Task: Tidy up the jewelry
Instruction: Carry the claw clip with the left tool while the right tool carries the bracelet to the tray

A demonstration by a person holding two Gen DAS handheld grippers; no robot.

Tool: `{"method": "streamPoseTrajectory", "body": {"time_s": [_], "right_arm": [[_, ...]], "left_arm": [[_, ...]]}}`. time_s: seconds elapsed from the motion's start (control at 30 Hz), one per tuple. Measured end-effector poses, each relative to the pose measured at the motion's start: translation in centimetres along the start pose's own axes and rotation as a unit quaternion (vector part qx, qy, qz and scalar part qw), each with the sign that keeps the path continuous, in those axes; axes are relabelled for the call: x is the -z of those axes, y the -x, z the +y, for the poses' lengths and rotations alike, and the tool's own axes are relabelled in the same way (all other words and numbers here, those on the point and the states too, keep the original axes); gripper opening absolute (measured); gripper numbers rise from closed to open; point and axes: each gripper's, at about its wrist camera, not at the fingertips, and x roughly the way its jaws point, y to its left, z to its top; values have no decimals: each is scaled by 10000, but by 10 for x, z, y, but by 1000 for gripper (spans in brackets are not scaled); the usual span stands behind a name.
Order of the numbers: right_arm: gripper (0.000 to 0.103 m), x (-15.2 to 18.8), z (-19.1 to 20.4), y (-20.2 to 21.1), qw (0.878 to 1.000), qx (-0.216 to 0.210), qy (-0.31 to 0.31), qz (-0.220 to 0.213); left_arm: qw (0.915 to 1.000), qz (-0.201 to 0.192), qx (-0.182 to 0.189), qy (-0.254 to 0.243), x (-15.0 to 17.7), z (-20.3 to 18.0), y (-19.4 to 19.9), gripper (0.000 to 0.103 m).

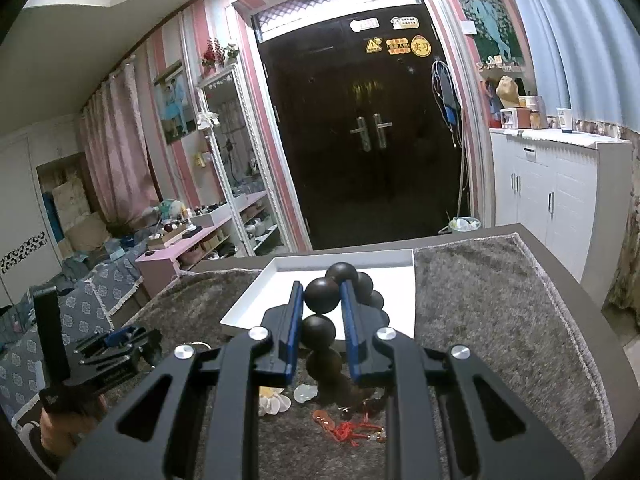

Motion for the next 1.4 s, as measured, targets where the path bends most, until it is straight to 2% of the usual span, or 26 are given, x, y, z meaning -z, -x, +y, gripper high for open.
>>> {"method": "streamPoseTrajectory", "body": {"time_s": [0.6, 0.9, 1.03, 1.13, 1.4], "right_arm": [[19, -39, 8, -25, 9988, 56, 424, -257], [19, -48, 13, -52, 9972, 239, 644, -285], [19, -52, 14, -69, 9973, 280, 647, -209], [19, -52, 14, -83, 9974, 286, 652, -105], [19, -35, -7, -129, 9975, 384, 444, 390]], "left_arm": [[9965, -824, -4, -128, -82, -1, 6, 50], [9950, -997, 4, -111, -109, -5, -6, 50], [9958, -904, 97, -96, -117, -5, -21, 50], [9969, -685, 380, -7, -118, -1, -39, 50], [9997, -192, 136, 54, -102, 5, -102, 50]]}}
